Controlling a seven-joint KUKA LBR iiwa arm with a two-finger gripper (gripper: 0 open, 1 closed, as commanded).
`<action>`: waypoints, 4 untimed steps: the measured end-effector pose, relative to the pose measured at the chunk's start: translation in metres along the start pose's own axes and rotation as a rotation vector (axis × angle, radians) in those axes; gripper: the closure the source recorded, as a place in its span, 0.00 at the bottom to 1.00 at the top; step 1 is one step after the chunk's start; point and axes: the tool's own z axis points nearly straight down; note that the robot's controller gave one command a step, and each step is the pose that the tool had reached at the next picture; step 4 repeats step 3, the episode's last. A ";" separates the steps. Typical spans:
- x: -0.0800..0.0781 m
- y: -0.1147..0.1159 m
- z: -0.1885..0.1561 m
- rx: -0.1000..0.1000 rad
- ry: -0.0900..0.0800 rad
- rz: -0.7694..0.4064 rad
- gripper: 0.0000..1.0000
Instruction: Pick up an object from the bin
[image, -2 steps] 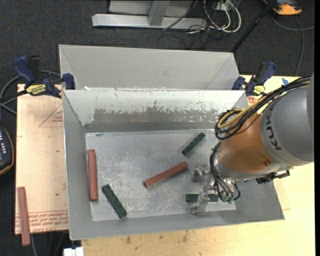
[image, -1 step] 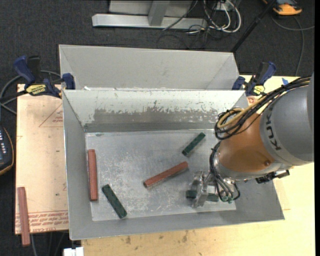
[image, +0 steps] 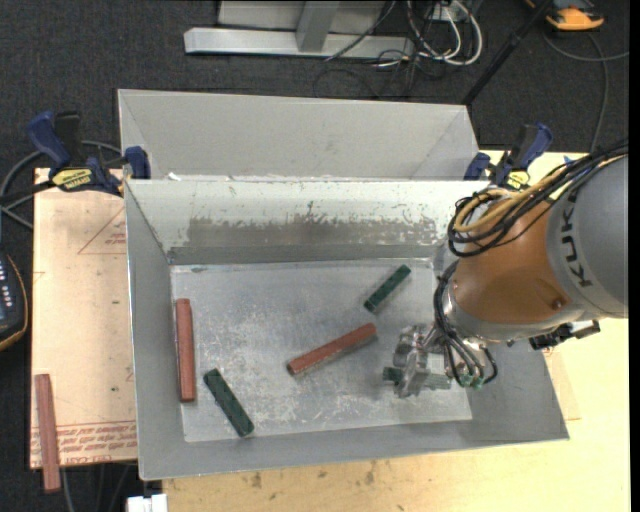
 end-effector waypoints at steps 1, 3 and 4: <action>-0.001 0.000 -0.020 0.000 0.002 -0.002 1.00; -0.004 0.001 -0.074 0.000 0.000 -0.005 1.00; -0.004 0.001 -0.074 0.000 0.000 -0.005 1.00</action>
Offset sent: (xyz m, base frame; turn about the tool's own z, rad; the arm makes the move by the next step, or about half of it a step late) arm -0.0001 -0.0001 0.0195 0.0000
